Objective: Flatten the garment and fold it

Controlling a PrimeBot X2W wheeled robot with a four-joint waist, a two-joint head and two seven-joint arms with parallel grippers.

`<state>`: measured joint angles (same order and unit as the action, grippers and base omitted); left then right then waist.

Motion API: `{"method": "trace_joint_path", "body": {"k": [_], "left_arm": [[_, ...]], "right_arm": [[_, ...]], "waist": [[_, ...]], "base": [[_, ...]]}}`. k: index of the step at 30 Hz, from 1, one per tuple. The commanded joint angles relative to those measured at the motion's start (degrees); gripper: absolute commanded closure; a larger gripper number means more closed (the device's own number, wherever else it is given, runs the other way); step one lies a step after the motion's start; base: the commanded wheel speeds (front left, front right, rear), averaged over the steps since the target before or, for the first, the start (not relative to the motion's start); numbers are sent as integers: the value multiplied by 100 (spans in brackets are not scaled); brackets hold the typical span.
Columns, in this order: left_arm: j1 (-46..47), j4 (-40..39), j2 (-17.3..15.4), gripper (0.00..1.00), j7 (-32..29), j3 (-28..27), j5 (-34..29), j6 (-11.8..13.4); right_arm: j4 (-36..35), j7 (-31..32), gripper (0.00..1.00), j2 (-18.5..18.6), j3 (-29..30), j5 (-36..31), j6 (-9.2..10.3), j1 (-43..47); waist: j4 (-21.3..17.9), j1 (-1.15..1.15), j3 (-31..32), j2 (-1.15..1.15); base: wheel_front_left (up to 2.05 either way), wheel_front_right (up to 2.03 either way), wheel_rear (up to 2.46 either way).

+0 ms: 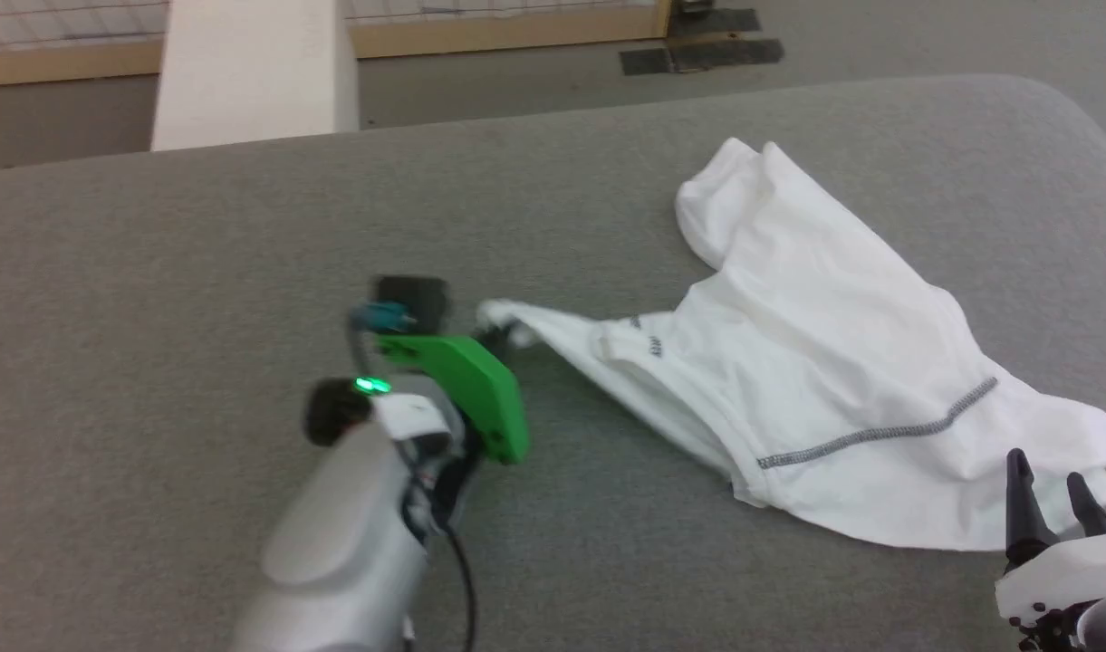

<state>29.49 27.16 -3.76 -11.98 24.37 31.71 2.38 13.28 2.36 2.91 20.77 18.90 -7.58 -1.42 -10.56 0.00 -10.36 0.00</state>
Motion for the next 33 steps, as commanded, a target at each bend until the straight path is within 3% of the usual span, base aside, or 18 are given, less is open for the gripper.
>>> {"method": "trace_joint_path", "body": {"k": [1,7,12,17,21,22,23,28,33], "left_arm": [[131,-95,-180,100,238,-237,83,124],[-80,-591,-818,100,1114,-1366,291,683],[-932,-1178,-1231,100,1522,-2451,645,1267],[-2039,-1718,-1390,100,1807,-3692,1100,1858],[-2617,-1920,-1411,100,1731,-4116,1334,1950],[-2679,-1952,-1386,81,1677,-4111,1374,1936],[-2713,-2011,-1341,0,1608,-4082,1442,1887],[-2614,-2365,-1121,0,1803,-3994,1592,1595],[-2599,-2969,-1282,0,2620,-3440,379,1223]], "right_arm": [[-34,22,0,-3,-22,-52,9,-56],[-146,153,0,-3,-171,-101,9,7],[-182,209,0,-3,-282,-90,9,84],[-235,265,0,-3,-353,-88,9,186],[-295,310,0,-3,-375,-102,9,237],[-310,324,0,-3,-377,-111,9,248],[-331,338,0,-3,-373,-115,9,257],[-391,427,0,-3,-499,-119,9,179],[-485,775,0,-3,-871,-357,9,-261]], "waist": [[598,0,356,0],[1112,0,614,0],[1381,0,712,0],[1513,0,752,0],[1586,0,731,0],[1605,0,727,0],[1628,0,713,0],[1639,0,680,0],[1533,0,557,0]], "base": [[0,0,0],[0,0,0],[0,0,0],[0,0,0],[0,0,0],[0,0,0],[0,0,0],[0,0,0],[0,0,0]]}}
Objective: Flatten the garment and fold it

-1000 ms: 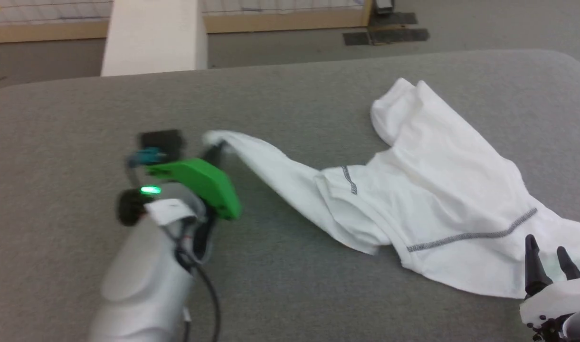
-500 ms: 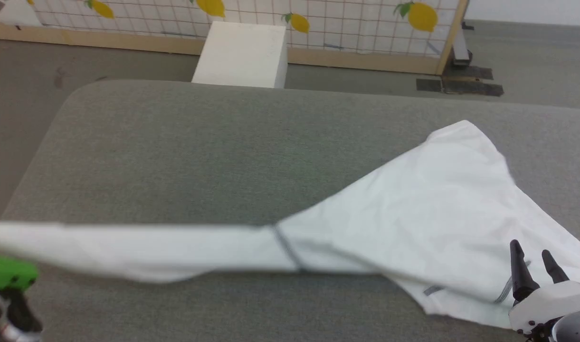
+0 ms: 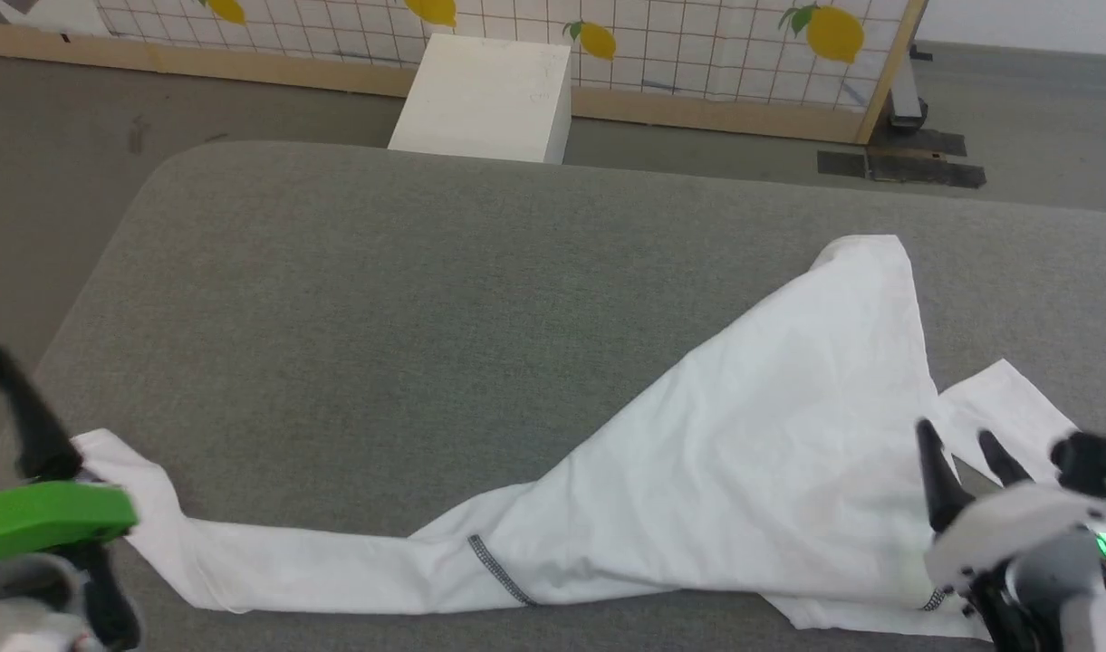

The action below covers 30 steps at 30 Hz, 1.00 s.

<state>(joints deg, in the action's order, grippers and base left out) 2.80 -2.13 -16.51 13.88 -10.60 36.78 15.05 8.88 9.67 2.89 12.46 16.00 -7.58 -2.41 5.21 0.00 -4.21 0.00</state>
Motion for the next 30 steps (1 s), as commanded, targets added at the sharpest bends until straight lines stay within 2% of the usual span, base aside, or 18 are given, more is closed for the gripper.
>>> {"method": "trace_joint_path", "body": {"k": [1,4,7,13,17,20,23,24,26,30], "left_arm": [[57,-141,-24,0,74,218,-448,-121],[16,-367,156,0,106,699,-1349,-304],[-24,-306,438,0,109,1031,-1789,-491],[20,7,904,0,110,1327,-2041,-793],[109,238,1045,0,111,1363,-2066,-959],[198,372,1138,0,111,1340,-2060,-1031],[264,480,1210,0,111,1331,-2028,-1104],[291,505,1231,0,111,1333,-2031,-1131],[340,544,1266,0,111,1345,-2020,-1180],[460,557,1312,0,111,1351,-2044,-1246]], "right_arm": [[-35,176,0,-2,-103,-125,9,-295],[174,879,0,-2,-389,-499,9,-907],[475,1502,0,-2,-740,-1012,9,-1574],[1524,2537,0,-2,-1474,-1758,9,-2749],[2204,2987,0,17,-1876,-2179,9,-3178],[2701,3411,0,93,-2215,-2284,9,-3354],[3062,3881,0,163,-2549,-2099,9,-3457],[3117,3998,55,200,-2605,-1999,9,-3507],[3131,4078,100,279,-2692,-1839,9,-3598],[2998,4000,100,457,-2648,-1627,9,-3857]], "waist": [[-59,0,-86,0],[-106,0,-218,0],[-63,0,-369,0],[216,0,-765,0],[396,0,-968,0],[506,0,-1085,0],[582,0,-1161,0],[606,0,-1185,0],[652,0,-1250,0],[738,0,-1386,0]], "base": [[0,0,0],[0,0,0],[0,0,0],[0,0,0],[0,0,0],[0,0,0],[0,0,0],[0,0,0],[0,0,0],[0,0,0]]}}
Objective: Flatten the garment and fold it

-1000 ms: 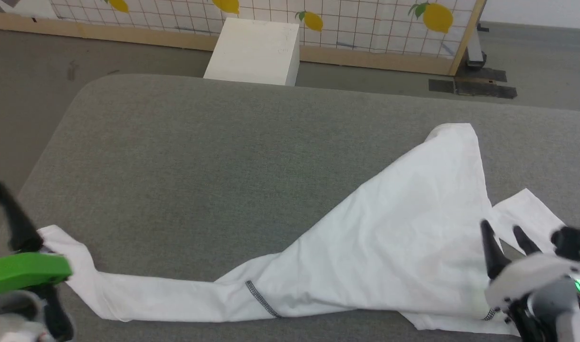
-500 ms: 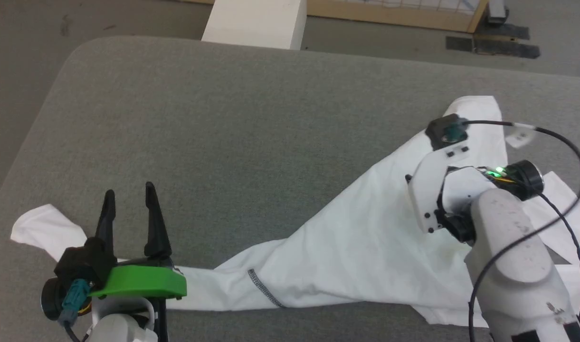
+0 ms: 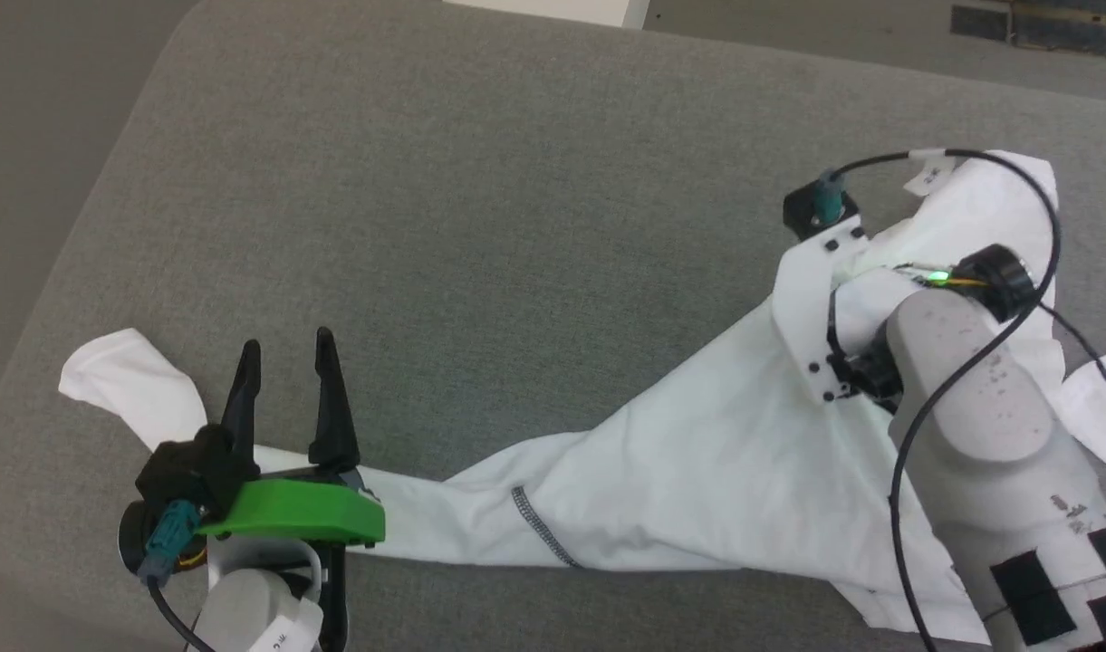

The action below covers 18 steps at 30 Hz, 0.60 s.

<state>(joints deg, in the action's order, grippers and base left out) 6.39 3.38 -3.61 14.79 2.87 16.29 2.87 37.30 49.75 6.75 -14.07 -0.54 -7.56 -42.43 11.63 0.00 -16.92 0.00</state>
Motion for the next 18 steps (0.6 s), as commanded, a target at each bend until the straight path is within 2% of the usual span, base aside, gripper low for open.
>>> {"method": "trace_joint_path", "body": {"k": [1,7,11,18], "left_arm": [[130,2,31,0,20,10,-1,-44],[238,22,63,0,20,68,11,-106],[354,82,70,0,20,182,80,-159],[431,120,72,0,20,411,245,-75]], "right_arm": [[99,-103,100,93,96,42,8,55],[-29,-632,100,-31,850,-161,8,-614],[67,-910,100,-43,931,-486,8,-1149],[313,-1458,100,34,1066,-988,8,-1899]], "waist": [[121,0,-149,0],[285,0,-321,0],[497,0,-442,0],[815,0,-588,0]], "base": [[0,0,0],[0,0,0],[0,0,0],[0,0,0]]}}
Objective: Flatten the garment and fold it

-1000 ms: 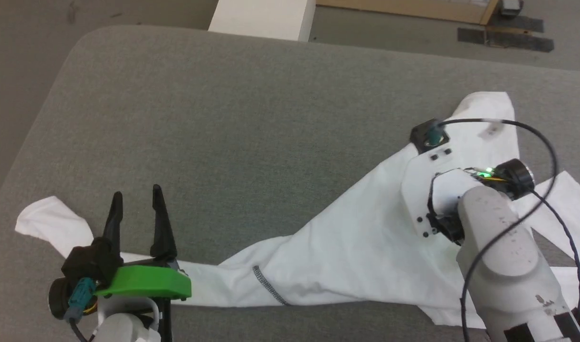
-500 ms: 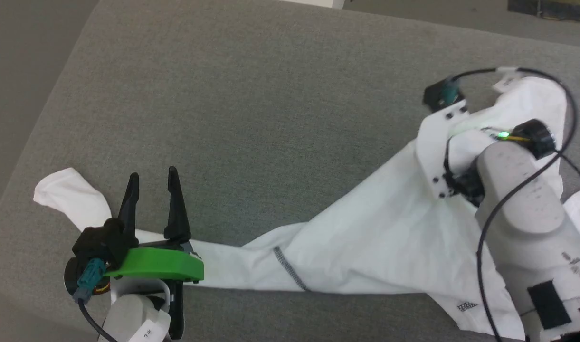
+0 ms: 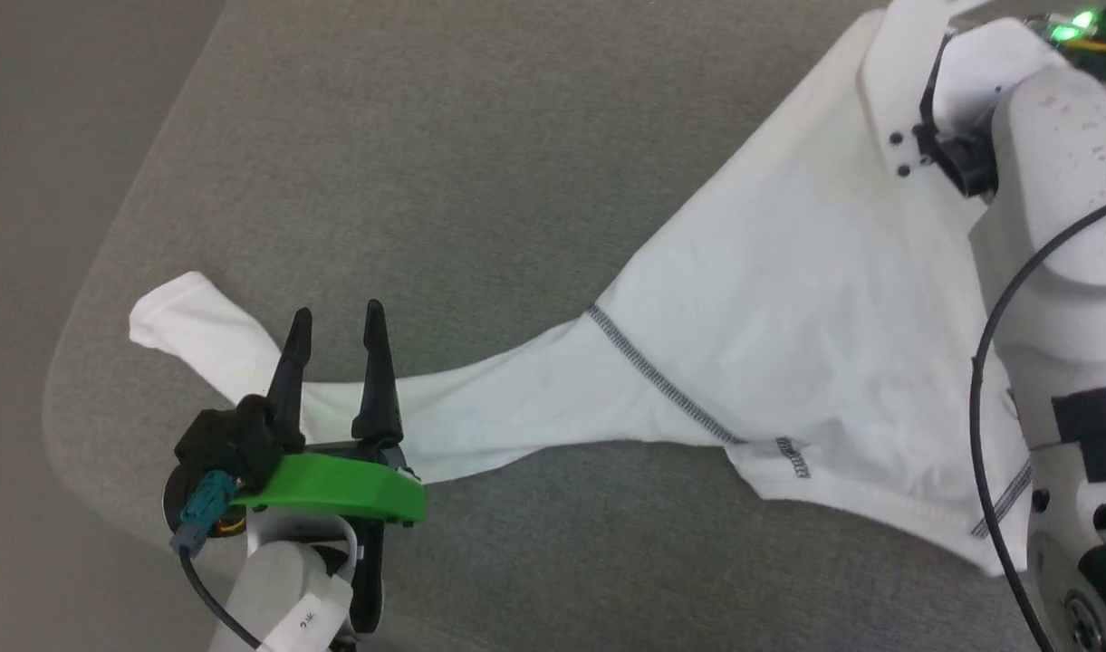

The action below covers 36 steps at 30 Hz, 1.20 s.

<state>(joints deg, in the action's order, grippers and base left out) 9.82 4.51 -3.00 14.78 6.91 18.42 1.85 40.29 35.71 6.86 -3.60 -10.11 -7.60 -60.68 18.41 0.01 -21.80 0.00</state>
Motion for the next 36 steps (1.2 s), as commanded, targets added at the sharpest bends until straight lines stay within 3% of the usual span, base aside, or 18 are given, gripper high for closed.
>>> {"method": "trace_joint_path", "body": {"k": [1,10,11,12,17,23,30,36], "left_arm": [[95,0,11,0,21,25,43,40],[97,21,12,0,21,97,94,84],[95,33,12,0,21,104,87,85],[97,42,12,0,21,107,87,85],[62,116,12,0,21,117,38,60],[-143,238,12,0,22,10,-162,-40],[-467,305,12,0,22,-121,-297,-110],[-643,298,12,0,22,-166,-315,-97]], "right_arm": [[28,-166,100,40,105,-130,11,-159],[228,-1115,100,-64,862,-874,11,-393],[284,-1134,59,-84,932,-912,11,-396],[352,-1173,0,-100,992,-962,11,-412],[547,-1629,0,-262,1142,-722,11,-423],[372,-2851,0,-371,1013,452,11,14],[-676,-3823,0,-390,826,1868,11,1685],[-1882,-4104,0,-384,1047,2287,11,3551]], "waist": [[174,-1,-120,0],[237,-1,-110,0],[216,-1,-86,0],[190,-1,-53,0],[19,-1,265,0],[-336,-1,878,0],[-856,-1,1456,0],[-1243,-1,1715,0]], "base": [[0,0,0],[0,0,0],[0,0,0],[0,0,0],[0,0,0],[0,0,0],[0,0,0],[0,0,0]]}}
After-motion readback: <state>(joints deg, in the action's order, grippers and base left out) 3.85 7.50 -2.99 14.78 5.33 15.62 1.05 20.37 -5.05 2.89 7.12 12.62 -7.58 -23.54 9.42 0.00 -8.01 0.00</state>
